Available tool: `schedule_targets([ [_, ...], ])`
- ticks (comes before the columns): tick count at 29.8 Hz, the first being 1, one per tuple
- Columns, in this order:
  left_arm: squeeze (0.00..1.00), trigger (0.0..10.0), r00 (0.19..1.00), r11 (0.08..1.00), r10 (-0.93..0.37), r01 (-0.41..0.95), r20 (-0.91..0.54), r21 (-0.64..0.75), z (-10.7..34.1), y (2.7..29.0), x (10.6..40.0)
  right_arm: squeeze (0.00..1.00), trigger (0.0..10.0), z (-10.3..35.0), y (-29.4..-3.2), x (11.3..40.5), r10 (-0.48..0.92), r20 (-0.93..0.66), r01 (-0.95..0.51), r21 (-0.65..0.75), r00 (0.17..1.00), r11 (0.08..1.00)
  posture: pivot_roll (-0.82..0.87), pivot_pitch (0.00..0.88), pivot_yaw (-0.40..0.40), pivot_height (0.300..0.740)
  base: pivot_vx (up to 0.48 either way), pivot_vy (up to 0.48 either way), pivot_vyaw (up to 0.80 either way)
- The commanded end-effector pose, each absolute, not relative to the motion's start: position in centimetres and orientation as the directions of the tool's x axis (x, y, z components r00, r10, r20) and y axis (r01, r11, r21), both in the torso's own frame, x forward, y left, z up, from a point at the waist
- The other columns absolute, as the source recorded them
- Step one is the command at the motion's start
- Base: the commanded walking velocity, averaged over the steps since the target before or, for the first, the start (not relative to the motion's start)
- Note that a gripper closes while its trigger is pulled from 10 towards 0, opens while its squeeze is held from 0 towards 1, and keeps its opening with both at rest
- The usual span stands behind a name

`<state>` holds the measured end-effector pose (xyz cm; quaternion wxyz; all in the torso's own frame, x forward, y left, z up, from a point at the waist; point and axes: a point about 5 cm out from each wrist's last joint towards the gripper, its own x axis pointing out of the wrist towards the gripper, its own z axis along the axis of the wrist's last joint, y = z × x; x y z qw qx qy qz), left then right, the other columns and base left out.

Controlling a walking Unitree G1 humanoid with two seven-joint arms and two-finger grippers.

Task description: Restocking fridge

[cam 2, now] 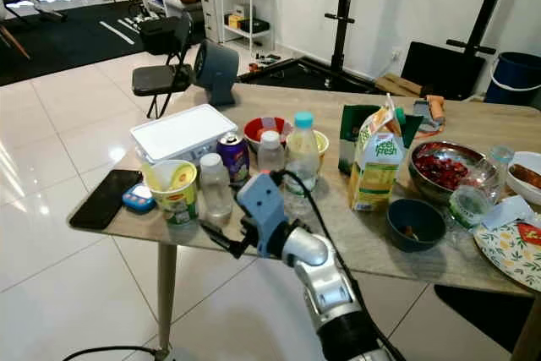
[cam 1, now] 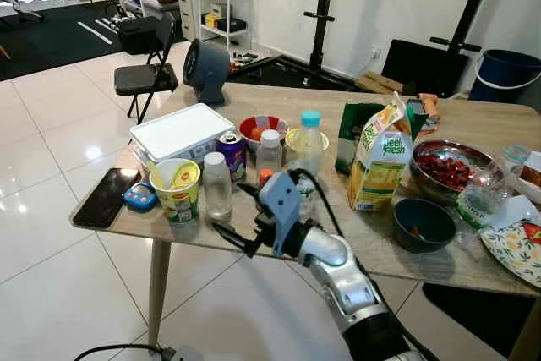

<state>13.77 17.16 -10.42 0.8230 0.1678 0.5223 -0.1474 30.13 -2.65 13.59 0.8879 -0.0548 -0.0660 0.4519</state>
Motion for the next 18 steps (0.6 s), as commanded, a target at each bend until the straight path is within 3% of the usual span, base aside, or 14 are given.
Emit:
schedule_targets([
  [1,0.00,10.0,0.369,0.896,-0.071,0.431,-0.927,0.103,-10.8,17.0,12.7,0.00,10.0,13.6,-2.0,30.2,0.813,0.071,-0.796,-0.167,0.578,0.581,-0.04,0.000,0.002,0.740,0.000,0.000,0.00],
  [18,0.00,10.0,0.357,0.900,-0.067,0.425,-0.932,0.098,-11.0,17.1,11.9,0.00,10.0,13.9,-1.2,33.0,0.718,0.050,-0.702,-0.179,0.694,0.690,-0.01,0.000,-0.008,0.740,0.000,0.000,0.00],
])
